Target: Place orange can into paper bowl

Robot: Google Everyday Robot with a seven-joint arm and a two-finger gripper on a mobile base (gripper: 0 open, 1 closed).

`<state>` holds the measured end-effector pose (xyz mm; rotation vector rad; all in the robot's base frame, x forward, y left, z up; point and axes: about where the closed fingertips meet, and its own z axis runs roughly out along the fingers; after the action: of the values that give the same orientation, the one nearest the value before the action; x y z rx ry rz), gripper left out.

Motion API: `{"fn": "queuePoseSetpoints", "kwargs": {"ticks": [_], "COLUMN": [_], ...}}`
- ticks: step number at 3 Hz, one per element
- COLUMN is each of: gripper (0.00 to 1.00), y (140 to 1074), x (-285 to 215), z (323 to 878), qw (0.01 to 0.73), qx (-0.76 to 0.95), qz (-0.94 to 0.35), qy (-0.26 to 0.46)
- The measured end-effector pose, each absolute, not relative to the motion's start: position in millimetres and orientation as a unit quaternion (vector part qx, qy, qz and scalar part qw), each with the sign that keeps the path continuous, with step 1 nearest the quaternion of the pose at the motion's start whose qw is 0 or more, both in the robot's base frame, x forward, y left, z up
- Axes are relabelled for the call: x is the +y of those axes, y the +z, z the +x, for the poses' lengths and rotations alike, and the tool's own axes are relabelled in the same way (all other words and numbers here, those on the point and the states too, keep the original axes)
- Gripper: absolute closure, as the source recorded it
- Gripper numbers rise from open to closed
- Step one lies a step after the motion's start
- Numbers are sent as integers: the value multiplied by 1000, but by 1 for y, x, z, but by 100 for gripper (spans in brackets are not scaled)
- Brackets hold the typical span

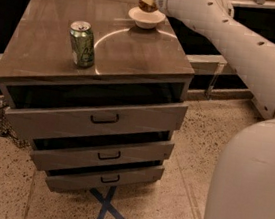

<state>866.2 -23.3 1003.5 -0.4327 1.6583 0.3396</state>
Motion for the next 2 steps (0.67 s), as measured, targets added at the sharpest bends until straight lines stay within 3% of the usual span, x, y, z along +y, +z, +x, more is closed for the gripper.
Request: {"fn": "queuePoseSetpoints", "kwargs": {"ticks": [2], "gripper": [100], "y": [1004], "x": [-80], "z": [911], "qw": [666], "qx": [728], "qz": [-129], "qy": [97]}}
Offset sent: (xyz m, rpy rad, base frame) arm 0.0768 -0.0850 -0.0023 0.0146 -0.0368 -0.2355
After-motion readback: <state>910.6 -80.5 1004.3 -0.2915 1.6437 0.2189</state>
